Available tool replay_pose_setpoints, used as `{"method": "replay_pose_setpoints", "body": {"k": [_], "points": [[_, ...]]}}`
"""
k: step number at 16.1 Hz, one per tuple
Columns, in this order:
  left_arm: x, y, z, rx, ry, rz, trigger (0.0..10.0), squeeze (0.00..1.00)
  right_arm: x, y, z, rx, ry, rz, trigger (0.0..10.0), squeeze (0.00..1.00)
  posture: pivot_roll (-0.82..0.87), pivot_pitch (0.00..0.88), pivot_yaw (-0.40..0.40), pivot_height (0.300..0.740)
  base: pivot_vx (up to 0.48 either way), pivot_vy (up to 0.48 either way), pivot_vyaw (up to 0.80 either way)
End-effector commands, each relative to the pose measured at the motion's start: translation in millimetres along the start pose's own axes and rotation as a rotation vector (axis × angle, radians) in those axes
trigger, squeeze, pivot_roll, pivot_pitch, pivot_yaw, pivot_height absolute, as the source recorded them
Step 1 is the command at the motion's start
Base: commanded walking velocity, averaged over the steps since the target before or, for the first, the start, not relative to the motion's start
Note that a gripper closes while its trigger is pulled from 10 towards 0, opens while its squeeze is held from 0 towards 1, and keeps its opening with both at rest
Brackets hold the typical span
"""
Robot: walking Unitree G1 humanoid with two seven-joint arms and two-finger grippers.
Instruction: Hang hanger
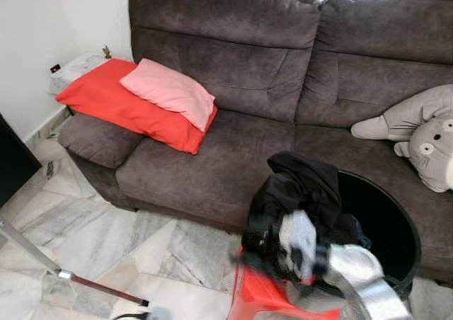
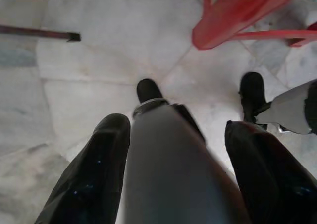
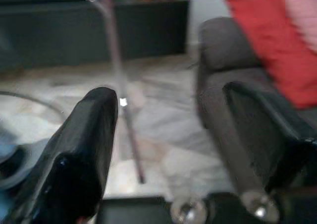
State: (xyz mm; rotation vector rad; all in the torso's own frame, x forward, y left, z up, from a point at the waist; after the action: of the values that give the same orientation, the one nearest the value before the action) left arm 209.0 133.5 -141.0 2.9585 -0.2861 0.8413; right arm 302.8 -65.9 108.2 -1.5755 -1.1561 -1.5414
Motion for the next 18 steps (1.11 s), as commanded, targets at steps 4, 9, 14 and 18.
{"method": "replay_pose_setpoints", "body": {"k": [4,9,14,18], "points": [[-28,-22.5,-5.9,0.041,-0.074,0.009,10.0,0.0,30,83.9,-43.7,-0.481,0.001,-0.188,10.0,0.0,-0.1,0.085,0.058,0.74,0.0,0.0,0.0],[6,-42.3,-5.9,0.192,0.076,-0.024,10.0,0.0,35,94.5,-92.3,-0.809,0.106,-0.104,10.0,0.0,-0.11,0.088,0.053,0.74,0.0,0.0,0.0],[8,-111.6,-26.2,0.243,0.171,-0.137,10.0,0.0,37,83.5,-100.7,-0.964,0.195,-0.024,10.0,0.0,-0.13,0.064,0.064,0.74,0.0,0.0,0.0],[43,-91.8,-23.9,0.134,0.315,-0.115,10.0,0.0,40,76.9,-94.9,-0.994,0.249,0.03,10.0,0.0,-0.14,0.024,0.059,0.74,0.0,0.0,0.0]]}}
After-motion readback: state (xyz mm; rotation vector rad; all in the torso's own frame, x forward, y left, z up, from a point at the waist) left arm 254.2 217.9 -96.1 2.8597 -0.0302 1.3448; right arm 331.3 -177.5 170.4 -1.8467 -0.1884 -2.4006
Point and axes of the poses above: a point about 5 cm out from each wrist's last joint towards the gripper, its own z axis pointing out of the wrist towards the gripper, its own x axis along the axis of the wrist's last joint, y = z × x, the point moved 6 cm from there along z, pointing out of the wrist towards the gripper
